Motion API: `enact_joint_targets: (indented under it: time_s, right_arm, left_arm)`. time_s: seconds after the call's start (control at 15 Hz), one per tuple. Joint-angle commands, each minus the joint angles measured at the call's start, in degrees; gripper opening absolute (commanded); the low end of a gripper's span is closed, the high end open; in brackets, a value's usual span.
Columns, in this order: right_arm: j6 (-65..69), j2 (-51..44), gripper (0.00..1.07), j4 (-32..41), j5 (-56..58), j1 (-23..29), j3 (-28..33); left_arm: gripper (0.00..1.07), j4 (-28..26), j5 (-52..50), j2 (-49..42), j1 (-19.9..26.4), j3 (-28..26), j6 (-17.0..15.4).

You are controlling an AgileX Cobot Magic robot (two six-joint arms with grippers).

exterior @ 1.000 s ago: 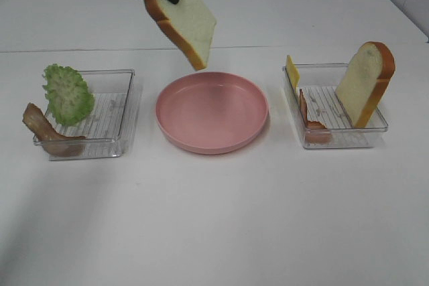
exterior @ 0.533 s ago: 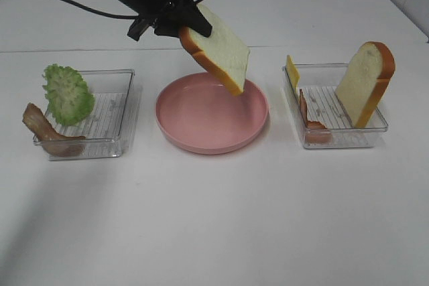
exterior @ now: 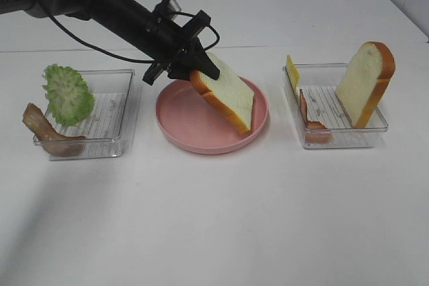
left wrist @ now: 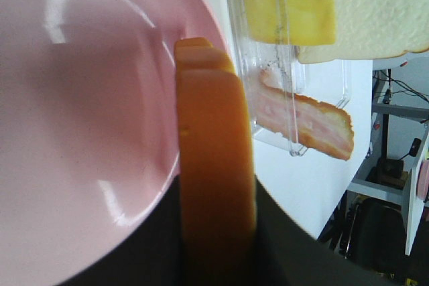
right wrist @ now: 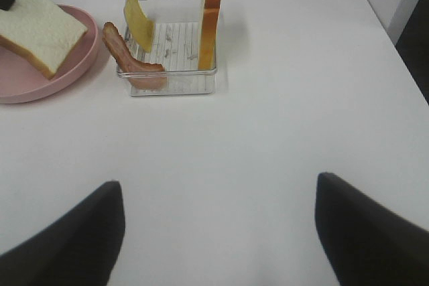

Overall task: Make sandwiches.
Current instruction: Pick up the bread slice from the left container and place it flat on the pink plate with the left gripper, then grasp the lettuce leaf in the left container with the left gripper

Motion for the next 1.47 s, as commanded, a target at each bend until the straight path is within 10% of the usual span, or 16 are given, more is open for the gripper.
enact_joint_targets:
  time_s: [0.07,0.53,0.87,1.47]
  right_arm:
    - [0.1,-0.7,0.75,-0.2,-0.7,-0.5,0.1]
    - [0.1,-0.7,0.75,-0.2,-0.7,-0.5,0.1]
    - [0.1,-0.7,0.75,-0.2,-0.7,-0.5,0.1]
    - [0.1,-0.7,0.75,-0.2,-0.7,-0.5,0.1]
  left_arm:
    - [0.06,-0.1,-0.4,0.8,-1.1,-0.2,-0.1]
    - [0.86,8.9,-2.7,0.6,-1.1,-0.4,0.5]
    - [0.86,15.8,-1.1,-2.6,-1.1,-2.0,5.8]
    - [0.84,47.8,9.9,-11.1,-0.8,-12.9,-4.9]
